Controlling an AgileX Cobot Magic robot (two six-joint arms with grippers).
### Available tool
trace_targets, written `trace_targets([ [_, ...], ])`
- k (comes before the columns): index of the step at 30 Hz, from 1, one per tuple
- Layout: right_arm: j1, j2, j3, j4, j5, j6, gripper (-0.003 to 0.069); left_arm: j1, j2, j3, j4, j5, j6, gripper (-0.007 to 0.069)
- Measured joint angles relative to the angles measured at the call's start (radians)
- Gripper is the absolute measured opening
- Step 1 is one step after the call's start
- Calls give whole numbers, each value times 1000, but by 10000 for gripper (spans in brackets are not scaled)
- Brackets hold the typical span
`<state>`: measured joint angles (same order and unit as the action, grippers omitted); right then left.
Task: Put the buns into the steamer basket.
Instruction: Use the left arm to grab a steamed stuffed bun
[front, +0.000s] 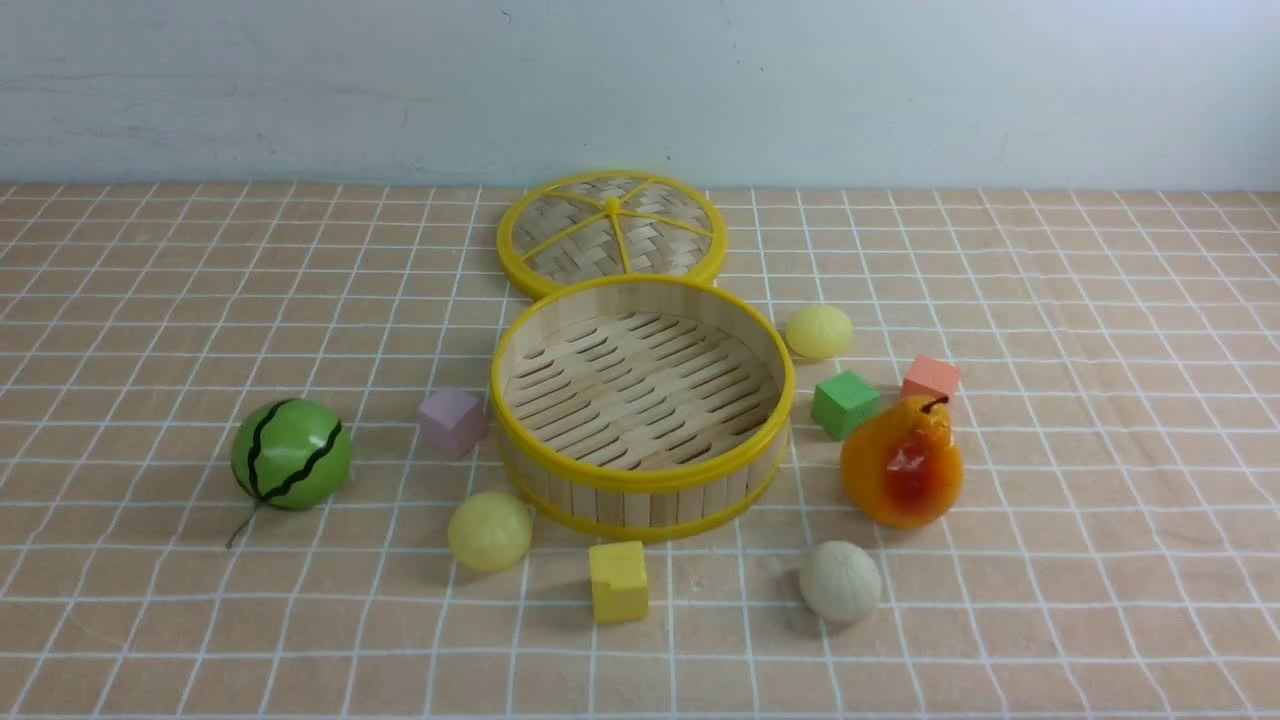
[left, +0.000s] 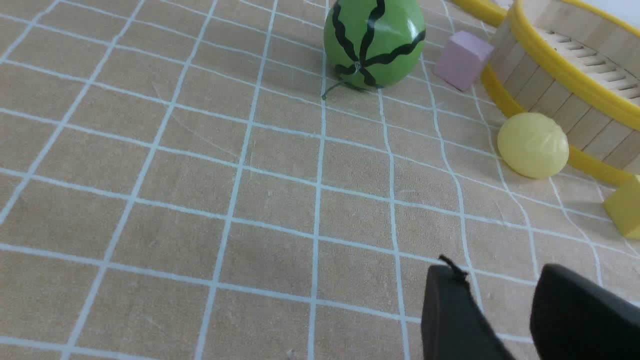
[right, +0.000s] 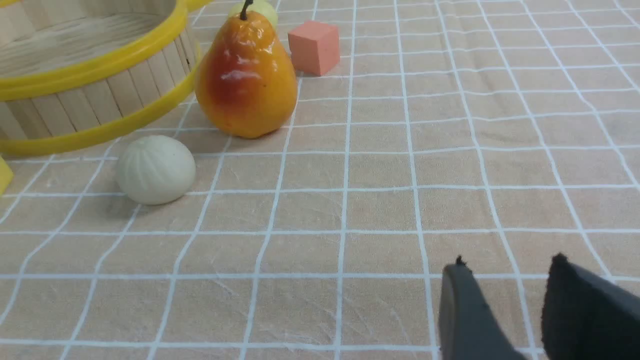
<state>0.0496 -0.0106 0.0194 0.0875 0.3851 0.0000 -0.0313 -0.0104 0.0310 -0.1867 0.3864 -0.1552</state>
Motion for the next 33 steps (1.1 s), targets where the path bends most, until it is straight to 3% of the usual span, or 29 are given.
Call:
trace_targets([
  [25, 0, 0, 0, 0, 0, 0, 239, 0, 0, 0, -3, -25, -1, 238],
  [29, 0, 0, 0, 0, 0, 0, 239, 0, 0, 0, -161, -167, -114, 238],
  [31, 0, 0, 0, 0, 0, 0, 239, 0, 0, 0, -349, -286, -217, 238],
  [33, 0, 0, 0, 0, 0, 0, 239, 0, 0, 0, -443, -349, -258, 238],
])
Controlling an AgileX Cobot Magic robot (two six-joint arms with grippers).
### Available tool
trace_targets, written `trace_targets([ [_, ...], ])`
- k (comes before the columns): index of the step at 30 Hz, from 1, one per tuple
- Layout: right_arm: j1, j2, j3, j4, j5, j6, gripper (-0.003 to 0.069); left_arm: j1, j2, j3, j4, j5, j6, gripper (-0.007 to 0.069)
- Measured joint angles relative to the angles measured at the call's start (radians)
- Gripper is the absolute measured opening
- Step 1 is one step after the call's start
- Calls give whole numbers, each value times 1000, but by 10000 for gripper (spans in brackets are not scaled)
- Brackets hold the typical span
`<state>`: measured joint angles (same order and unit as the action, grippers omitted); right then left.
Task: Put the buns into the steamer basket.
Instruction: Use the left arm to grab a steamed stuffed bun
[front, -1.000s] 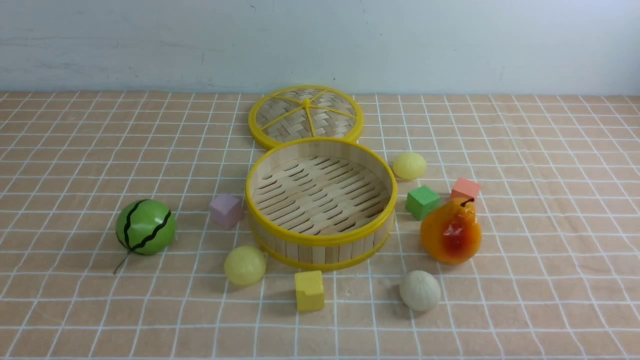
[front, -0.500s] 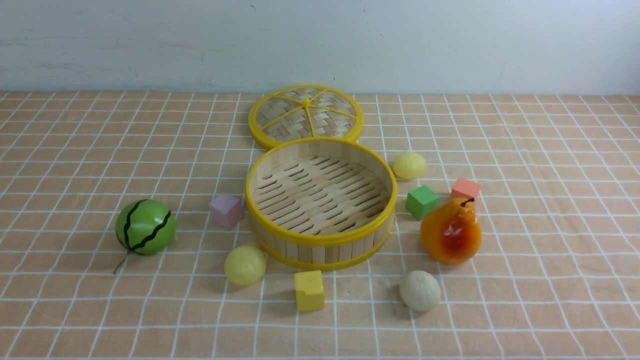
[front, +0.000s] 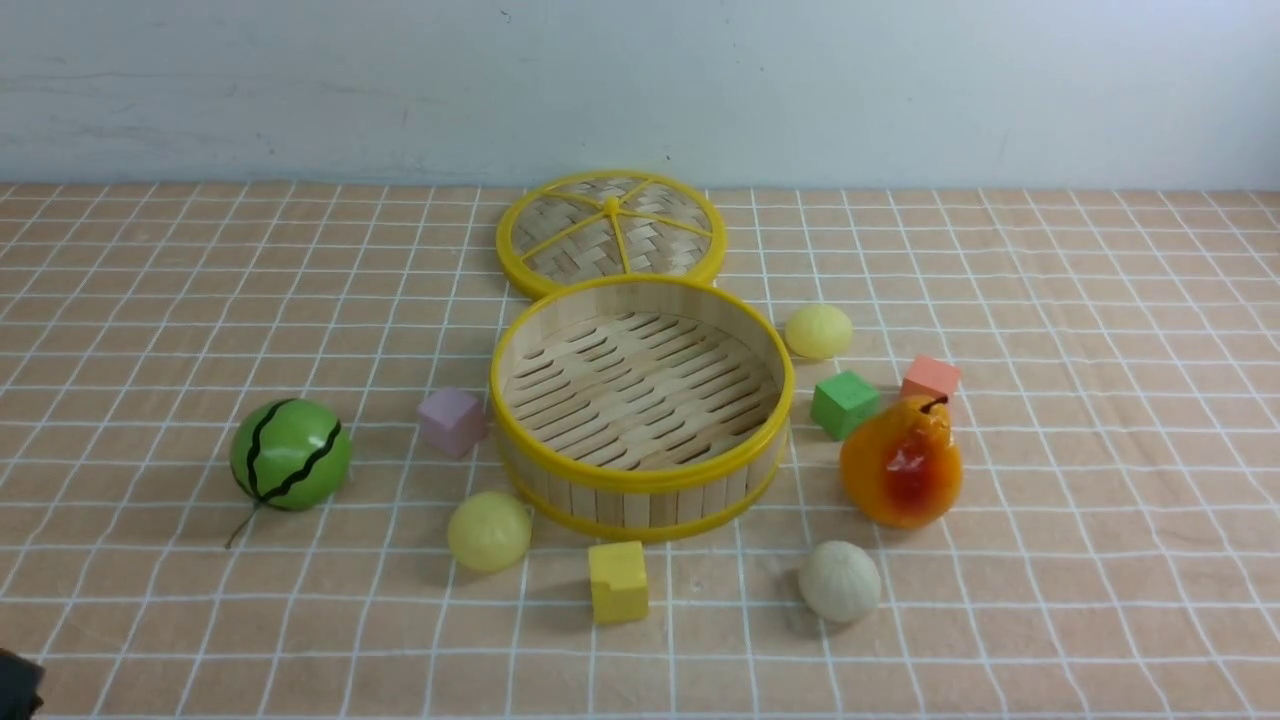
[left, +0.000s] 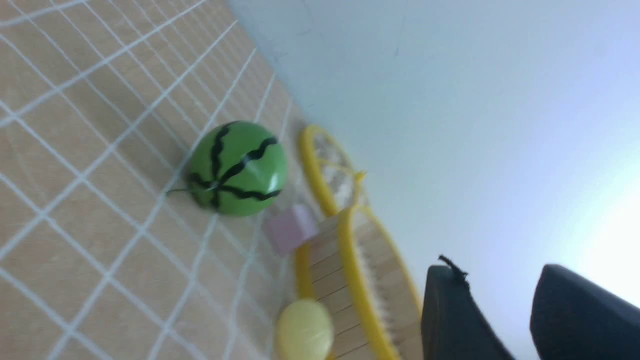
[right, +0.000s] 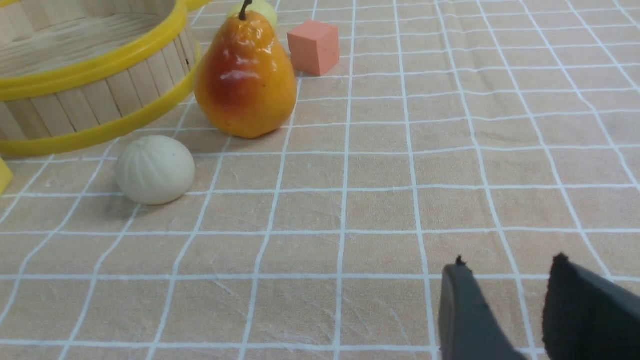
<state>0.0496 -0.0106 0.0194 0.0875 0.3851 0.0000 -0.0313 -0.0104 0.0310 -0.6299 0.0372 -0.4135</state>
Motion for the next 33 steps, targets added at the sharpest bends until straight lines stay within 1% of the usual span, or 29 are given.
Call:
trace_targets([
  [1, 0, 0, 0, 0, 0, 0, 239, 0, 0, 0, -43, -47, -12, 236],
  [2, 0, 0, 0, 0, 0, 0, 239, 0, 0, 0, -49, -47, -12, 234],
  [3, 0, 0, 0, 0, 0, 0, 239, 0, 0, -3, -84, -74, -22, 221],
  [5, 0, 0, 0, 0, 0, 0, 239, 0, 0, -44, -97, -37, -18, 176],
  [6, 0, 0, 0, 0, 0, 0, 239, 0, 0, -51, -96, -24, -12, 170],
  [7, 0, 0, 0, 0, 0, 0, 239, 0, 3, -134, -64, 68, 35, 109],
  [8, 0, 0, 0, 0, 0, 0, 239, 0, 14, -178, -36, 118, 70, 80],
  [10, 0, 0, 0, 0, 0, 0, 239, 0, 90, -300, 41, 270, 160, 11],
  [11, 0, 0, 0, 0, 0, 0, 239, 0, 102, -313, 49, 305, 176, 5],
  [12, 0, 0, 0, 0, 0, 0, 239, 0, 192, -398, 104, 415, 218, -13],
  [13, 0, 0, 0, 0, 0, 0, 239, 0, 250, -446, 134, 492, 246, -13],
  [14, 0, 0, 0, 0, 0, 0, 239, 0, 362, -515, 184, 622, 274, -13],
  [15, 0, 0, 0, 0, 0, 0, 239, 0, 378, -537, 191, 640, 283, -13],
  [16, 0, 0, 0, 0, 0, 0, 239, 0, 477, -596, 230, 748, 305, -13],
  [17, 0, 0, 0, 0, 0, 0, 239, 0, 558, -639, 259, 807, 317, -13],
  [19, 0, 0, 0, 0, 0, 0, 239, 0, 745, -714, 308, 874, 331, -13],
  [20, 0, 0, 0, 0, 0, 0, 239, 0, 760, -714, 310, 877, 331, -13],
  [21, 0, 0, 0, 0, 0, 0, 239, 0, 876, -756, 325, 887, 343, -13],
  [23, 0, 0, 0, 0, 0, 0, 239, -3, 960, -782, 326, 891, 348, -13],
  [24, 0, 0, 0, 0, 0, 0, 239, -19, 1051, -811, 330, 888, 356, -13],
  [26, 0, 0, 0, 0, 0, 0, 239, -90, 1163, -857, 344, 873, 358, -13],
  [29, 0, 0, 0, 0, 0, 0, 239, -234, 1266, -921, 371, 841, 355, -13],
  [30, 0, 0, 0, 0, 0, 0, 239, -245, 1273, -926, 374, 838, 353, -13],
  [31, 0, 0, 0, 0, 0, 0, 239, -316, 1328, -971, 404, 830, 337, -13],
  [32, 0, 0, 0, 0, 0, 0, 239, -348, 1364, -1001, 424, 826, 327, -13],
  [33, 0, 0, 0, 0, 0, 0, 239, -358, 1379, -1013, 431, 826, 326, -13],
])
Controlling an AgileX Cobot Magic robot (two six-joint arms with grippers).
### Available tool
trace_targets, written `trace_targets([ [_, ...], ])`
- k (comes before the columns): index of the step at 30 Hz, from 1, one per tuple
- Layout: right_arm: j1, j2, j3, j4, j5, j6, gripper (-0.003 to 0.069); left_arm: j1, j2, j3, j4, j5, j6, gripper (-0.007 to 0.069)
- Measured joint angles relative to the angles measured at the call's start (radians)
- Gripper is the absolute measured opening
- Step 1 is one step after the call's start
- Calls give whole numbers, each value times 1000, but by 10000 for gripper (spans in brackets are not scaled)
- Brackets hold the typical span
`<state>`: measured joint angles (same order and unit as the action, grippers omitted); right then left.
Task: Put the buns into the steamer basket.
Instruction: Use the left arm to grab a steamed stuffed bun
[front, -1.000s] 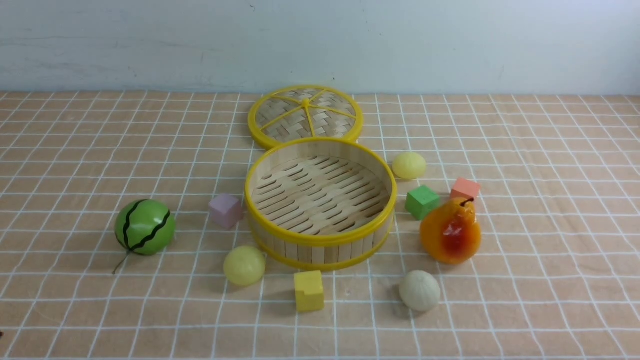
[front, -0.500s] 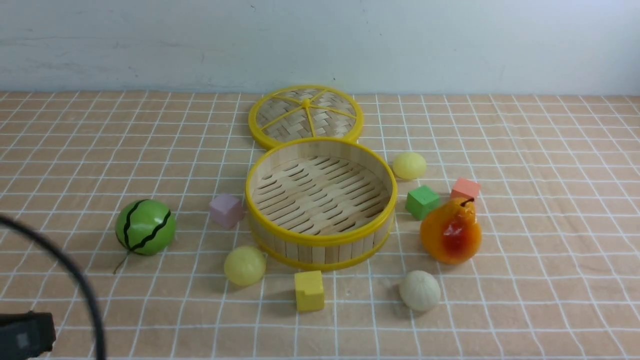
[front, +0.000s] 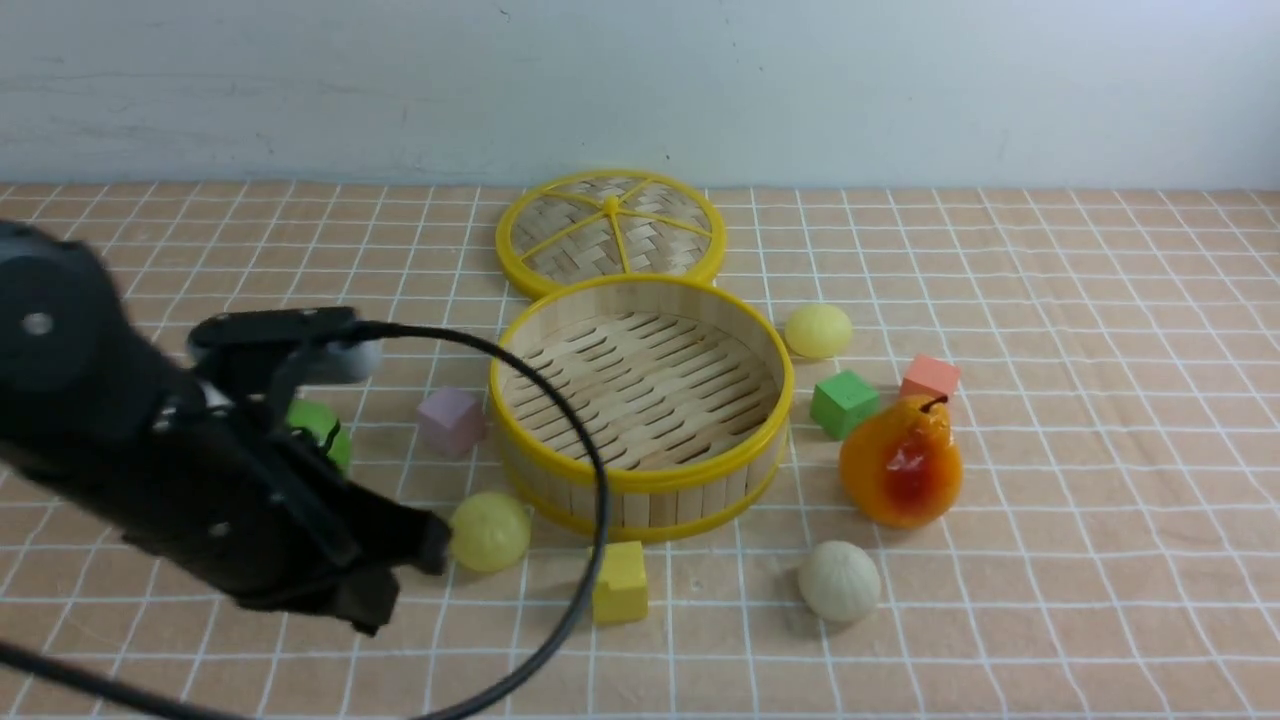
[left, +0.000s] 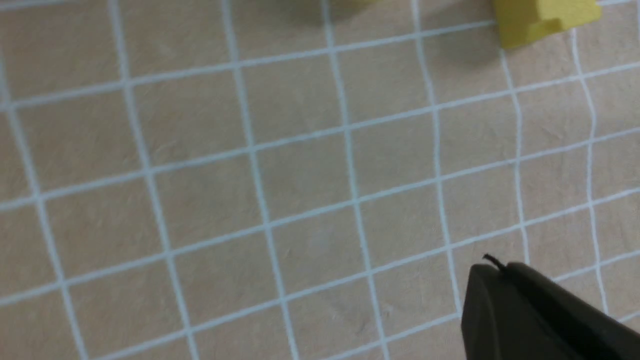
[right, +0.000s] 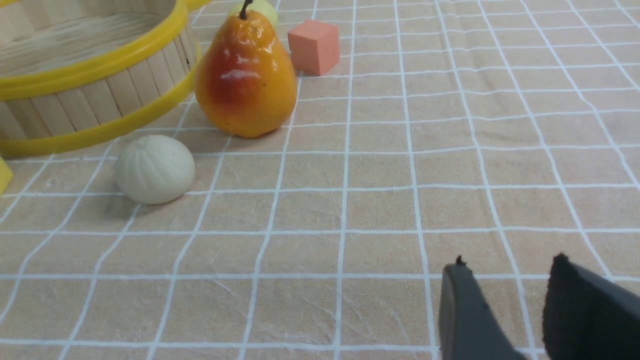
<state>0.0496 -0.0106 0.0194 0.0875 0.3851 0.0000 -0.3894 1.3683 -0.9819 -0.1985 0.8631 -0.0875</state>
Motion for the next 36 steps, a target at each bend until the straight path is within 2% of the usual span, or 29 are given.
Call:
trace_targets([
  [6, 0, 0, 0, 0, 0, 0, 239, -30, 215, -165, 59, -48, -9, -12],
  [8, 0, 0, 0, 0, 0, 0, 239, -30, 272, -206, 60, -85, 15, 12],
  [11, 0, 0, 0, 0, 0, 0, 239, -30, 329, -238, 60, -114, 29, 66],
  [12, 0, 0, 0, 0, 0, 0, 239, -30, 372, -261, 66, -128, 32, 120],
  [15, 0, 0, 0, 0, 0, 0, 239, -30, 428, -292, 95, -146, 35, 206],
  [18, 0, 0, 0, 0, 0, 0, 239, -30, 466, -300, 126, -173, 35, 260],
  [21, 0, 0, 0, 0, 0, 0, 239, -30, 495, -302, 148, -207, 35, 281],
  [29, 0, 0, 0, 0, 0, 0, 239, -29, 535, -305, 188, -267, 35, 248],
  [33, 0, 0, 0, 0, 0, 0, 239, -29, 543, -305, 191, -259, 35, 170],
  [36, 0, 0, 0, 0, 0, 0, 239, -29, 533, -305, 191, -215, 35, 20],
])
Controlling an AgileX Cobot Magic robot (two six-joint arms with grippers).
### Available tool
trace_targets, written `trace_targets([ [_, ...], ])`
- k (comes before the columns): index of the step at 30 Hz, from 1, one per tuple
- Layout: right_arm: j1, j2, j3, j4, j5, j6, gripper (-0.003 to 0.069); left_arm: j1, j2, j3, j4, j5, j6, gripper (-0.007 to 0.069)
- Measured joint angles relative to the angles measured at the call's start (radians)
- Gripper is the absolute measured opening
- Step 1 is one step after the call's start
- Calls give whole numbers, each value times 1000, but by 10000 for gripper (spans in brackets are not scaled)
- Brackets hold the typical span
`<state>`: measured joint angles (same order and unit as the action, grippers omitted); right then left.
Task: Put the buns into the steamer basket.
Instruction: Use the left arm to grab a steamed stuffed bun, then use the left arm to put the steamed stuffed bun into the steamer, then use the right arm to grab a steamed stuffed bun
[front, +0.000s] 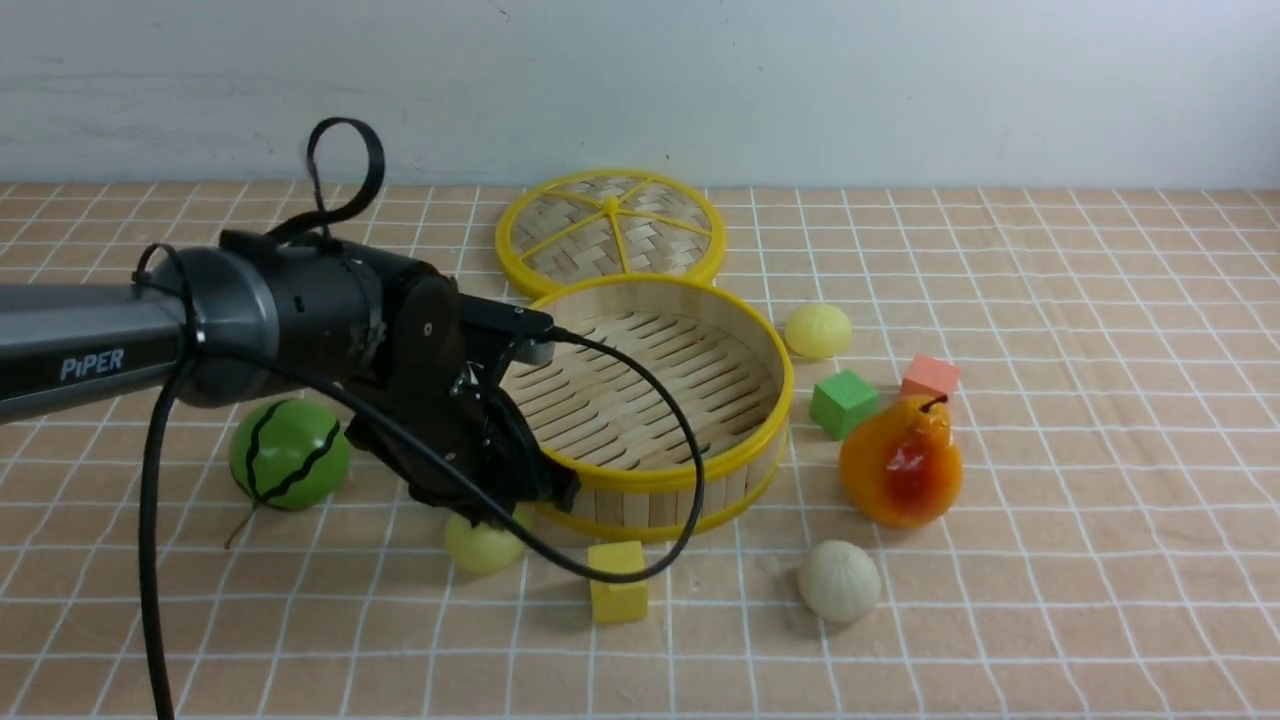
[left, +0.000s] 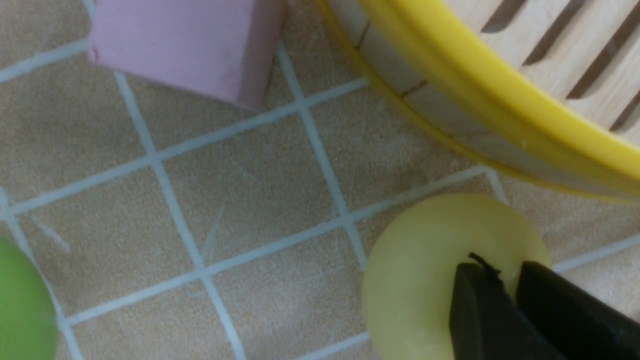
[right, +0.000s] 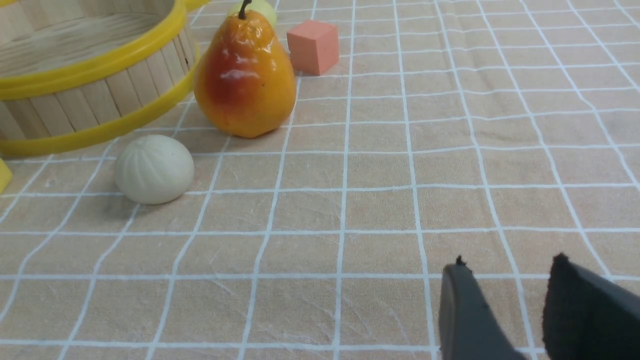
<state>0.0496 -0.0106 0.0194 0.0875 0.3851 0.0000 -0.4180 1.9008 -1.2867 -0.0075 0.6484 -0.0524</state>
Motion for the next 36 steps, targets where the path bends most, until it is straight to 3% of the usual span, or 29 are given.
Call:
trace_targets([
  [7, 0, 0, 0, 0, 0, 0, 239, -7, -140, 0, 7, 78, 4, -13],
  [12, 0, 0, 0, 0, 0, 0, 239, -57, -206, -50, 14, -38, 43, -13],
  [17, 0, 0, 0, 0, 0, 0, 239, -66, -85, -118, 27, -170, 52, -11],
  [22, 0, 0, 0, 0, 0, 0, 239, -53, 77, -223, 57, -128, 52, 81],
  [25, 0, 0, 0, 0, 0, 0, 239, -50, 138, -293, 60, -45, 41, 246],
  [27, 0, 0, 0, 0, 0, 0, 239, -50, 140, -312, 60, -18, 19, 312],
  [28, 0, 0, 0, 0, 0, 0, 239, -50, 130, -343, 60, 38, -16, 403],
  [29, 0, 0, 0, 0, 0, 0, 239, -50, 130, -343, 60, 44, -21, 403],
  [30, 0, 0, 0, 0, 0, 0, 239, -50, 108, -373, 60, 99, -66, 469],
  [34, 0, 0, 0, 0, 0, 0, 239, -50, 10, -409, 60, 225, -117, 465],
  [36, 0, 0, 0, 0, 0, 0, 239, -50, -80, -409, 60, 267, -125, 379],
])
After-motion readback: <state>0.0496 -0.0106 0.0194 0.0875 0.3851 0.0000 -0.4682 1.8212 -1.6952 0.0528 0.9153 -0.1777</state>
